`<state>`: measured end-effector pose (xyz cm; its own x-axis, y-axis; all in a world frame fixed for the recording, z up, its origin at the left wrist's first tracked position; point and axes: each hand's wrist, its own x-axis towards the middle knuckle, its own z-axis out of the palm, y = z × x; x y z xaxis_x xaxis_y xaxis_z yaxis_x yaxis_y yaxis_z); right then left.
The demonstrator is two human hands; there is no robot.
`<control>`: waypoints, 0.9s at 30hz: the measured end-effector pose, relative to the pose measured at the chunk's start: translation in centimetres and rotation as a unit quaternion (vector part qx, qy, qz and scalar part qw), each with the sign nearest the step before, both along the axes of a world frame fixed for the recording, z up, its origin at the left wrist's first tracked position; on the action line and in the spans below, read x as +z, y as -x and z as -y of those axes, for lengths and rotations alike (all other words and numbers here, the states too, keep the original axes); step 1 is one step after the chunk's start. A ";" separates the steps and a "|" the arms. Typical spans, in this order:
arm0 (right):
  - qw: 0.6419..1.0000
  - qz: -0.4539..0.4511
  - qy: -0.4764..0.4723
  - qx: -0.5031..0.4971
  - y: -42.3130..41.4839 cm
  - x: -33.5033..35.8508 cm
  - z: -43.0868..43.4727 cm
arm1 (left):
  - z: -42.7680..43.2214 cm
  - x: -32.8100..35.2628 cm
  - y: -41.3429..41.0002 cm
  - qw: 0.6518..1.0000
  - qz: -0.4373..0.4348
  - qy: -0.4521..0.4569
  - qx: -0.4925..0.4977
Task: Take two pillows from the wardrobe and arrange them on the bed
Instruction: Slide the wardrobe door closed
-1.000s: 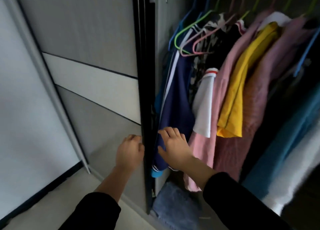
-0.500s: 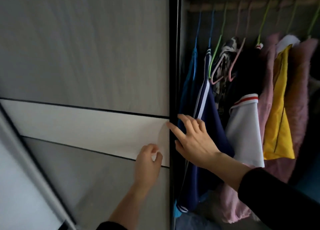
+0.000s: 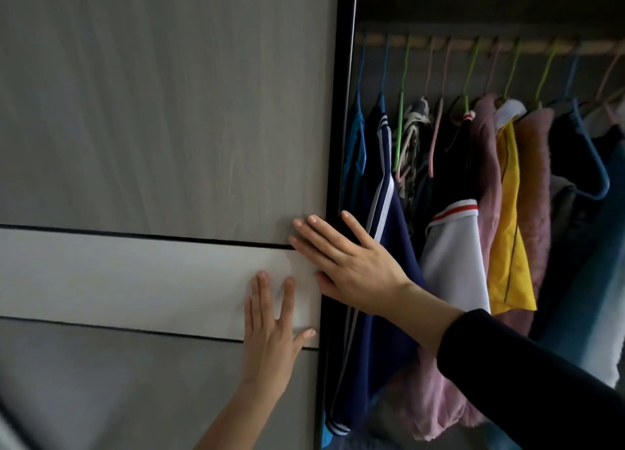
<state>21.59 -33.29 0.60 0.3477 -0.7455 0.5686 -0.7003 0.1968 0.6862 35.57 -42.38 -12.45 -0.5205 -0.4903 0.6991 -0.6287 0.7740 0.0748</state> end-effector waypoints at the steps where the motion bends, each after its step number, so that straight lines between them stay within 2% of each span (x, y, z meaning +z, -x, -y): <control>1: 1.000 0.006 0.006 0.004 0.1 -0.2 0.1 | 0.0 -0.1 0.0 1.000 -0.001 0.005 -0.001; 5: 1.000 0.021 0.019 0.013 0.1 -0.7 0.4 | 0.1 -0.1 0.0 1.000 -0.016 0.012 -0.006; 12: 0.999 0.043 0.030 0.013 0.2 -0.8 0.6 | -0.6 0.4 0.0 1.000 0.010 -0.005 0.013; 27: 0.998 0.029 0.062 -0.011 1.7 -1.0 -1.5 | -4.0 1.1 1.4 0.999 0.026 -0.017 0.026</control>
